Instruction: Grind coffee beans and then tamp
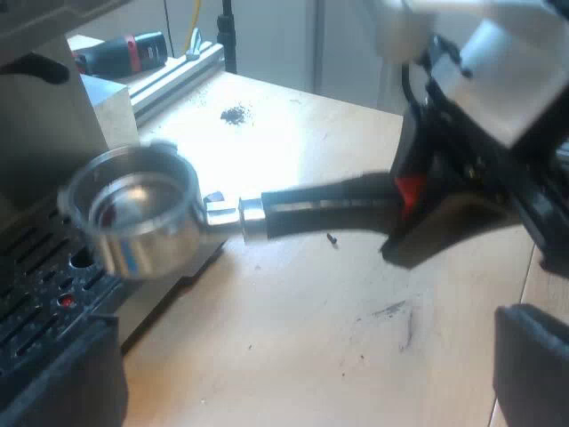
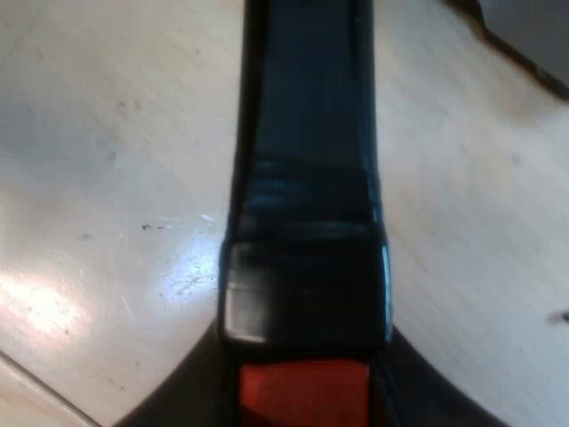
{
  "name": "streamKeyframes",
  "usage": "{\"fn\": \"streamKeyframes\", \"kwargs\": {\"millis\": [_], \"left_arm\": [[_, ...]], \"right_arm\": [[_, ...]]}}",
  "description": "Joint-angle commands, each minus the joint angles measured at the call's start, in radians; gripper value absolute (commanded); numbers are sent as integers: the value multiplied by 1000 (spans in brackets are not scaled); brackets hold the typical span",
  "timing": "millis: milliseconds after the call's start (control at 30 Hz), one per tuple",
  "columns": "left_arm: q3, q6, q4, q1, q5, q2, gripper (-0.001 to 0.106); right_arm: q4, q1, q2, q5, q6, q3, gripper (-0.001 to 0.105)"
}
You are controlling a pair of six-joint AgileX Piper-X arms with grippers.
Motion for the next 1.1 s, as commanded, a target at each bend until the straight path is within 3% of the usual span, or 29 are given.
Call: {"fn": "streamKeyframes", "kwargs": {"millis": [33,467,767,1100], "left_arm": [[-16,-5,8,-6,-7,-3,85],[-18,-5,71,-6,-29,28,85],[-12,50,71,-6,-47,189,85],[9,59,71,-6,-52,303,85]], "right_arm": [[-117,4,-38,5,-81,34,0],[-259,-89,-45,-170,-243,229,0],[-327,-89,-28,-171,-220,351,0],[-407,-89,102,-169,-216,368,0]]}}
